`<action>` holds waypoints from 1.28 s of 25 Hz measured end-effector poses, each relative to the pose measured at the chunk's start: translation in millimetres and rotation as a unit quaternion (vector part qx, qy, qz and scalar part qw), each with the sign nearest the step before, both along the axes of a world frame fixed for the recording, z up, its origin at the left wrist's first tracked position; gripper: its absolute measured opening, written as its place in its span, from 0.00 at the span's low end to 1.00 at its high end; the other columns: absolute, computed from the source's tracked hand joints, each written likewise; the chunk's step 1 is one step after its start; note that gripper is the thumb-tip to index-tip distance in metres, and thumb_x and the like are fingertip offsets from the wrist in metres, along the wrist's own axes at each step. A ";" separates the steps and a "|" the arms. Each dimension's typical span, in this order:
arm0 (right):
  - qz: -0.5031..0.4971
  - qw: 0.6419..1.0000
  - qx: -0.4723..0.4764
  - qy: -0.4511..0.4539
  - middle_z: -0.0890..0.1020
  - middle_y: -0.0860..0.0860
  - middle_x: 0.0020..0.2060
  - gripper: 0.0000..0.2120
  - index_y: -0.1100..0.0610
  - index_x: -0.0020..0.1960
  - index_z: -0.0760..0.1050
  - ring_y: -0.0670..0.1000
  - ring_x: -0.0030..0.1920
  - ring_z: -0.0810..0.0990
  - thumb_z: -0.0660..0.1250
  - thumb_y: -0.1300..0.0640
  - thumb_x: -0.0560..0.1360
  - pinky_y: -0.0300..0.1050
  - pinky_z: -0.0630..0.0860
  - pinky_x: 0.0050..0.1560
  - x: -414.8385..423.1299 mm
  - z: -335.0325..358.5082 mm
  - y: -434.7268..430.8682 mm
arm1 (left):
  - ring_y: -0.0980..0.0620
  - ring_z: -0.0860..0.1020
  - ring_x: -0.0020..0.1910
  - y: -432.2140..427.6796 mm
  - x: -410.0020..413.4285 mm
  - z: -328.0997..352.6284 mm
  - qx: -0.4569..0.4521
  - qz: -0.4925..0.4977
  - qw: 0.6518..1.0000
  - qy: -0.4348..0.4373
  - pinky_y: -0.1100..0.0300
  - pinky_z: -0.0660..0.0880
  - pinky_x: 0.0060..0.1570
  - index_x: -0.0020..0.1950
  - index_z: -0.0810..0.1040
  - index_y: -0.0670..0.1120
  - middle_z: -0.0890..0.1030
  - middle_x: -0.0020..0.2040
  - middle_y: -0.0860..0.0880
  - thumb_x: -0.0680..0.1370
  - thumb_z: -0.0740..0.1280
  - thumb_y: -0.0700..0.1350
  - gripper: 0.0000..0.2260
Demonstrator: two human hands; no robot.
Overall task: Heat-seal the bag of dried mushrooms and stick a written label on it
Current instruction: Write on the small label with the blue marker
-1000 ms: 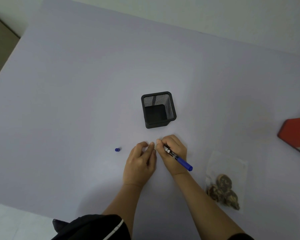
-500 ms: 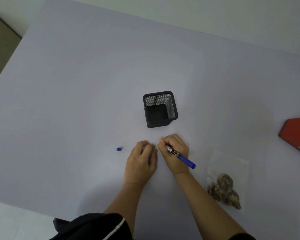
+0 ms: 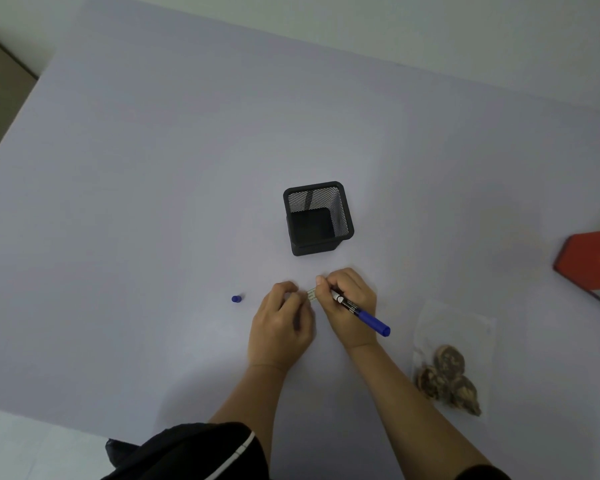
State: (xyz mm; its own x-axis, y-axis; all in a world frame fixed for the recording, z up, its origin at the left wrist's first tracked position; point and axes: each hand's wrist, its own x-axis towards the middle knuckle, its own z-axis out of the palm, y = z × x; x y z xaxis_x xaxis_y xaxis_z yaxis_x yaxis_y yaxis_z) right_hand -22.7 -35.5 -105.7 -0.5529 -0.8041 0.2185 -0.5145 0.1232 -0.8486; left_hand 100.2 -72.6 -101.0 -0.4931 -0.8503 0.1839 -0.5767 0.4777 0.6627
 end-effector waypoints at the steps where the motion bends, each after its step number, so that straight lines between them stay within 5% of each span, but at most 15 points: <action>1: 0.000 1.000 -0.001 0.001 0.76 0.55 0.30 0.12 0.63 0.34 0.72 0.46 0.33 0.71 0.64 0.59 0.74 0.26 0.70 0.38 0.0 0.2 0.2 | 0.50 0.77 0.40 0.2 0.0 0.2 -0.001 -0.001 1.000 -0.001 0.66 0.73 0.42 0.43 0.81 0.40 0.79 0.45 0.44 0.72 0.67 0.39 0.04; 32: -0.009 1.000 -0.004 0.012 0.76 0.55 0.29 0.11 0.63 0.33 0.72 0.45 0.33 0.71 0.65 0.60 0.73 0.25 0.69 0.39 1.0 0.0 -0.2 | 0.50 0.78 0.40 0.2 0.7 -0.7 -0.010 0.002 1.000 -0.002 0.68 0.72 0.43 0.42 0.81 0.40 0.80 0.45 0.44 0.72 0.67 0.40 0.05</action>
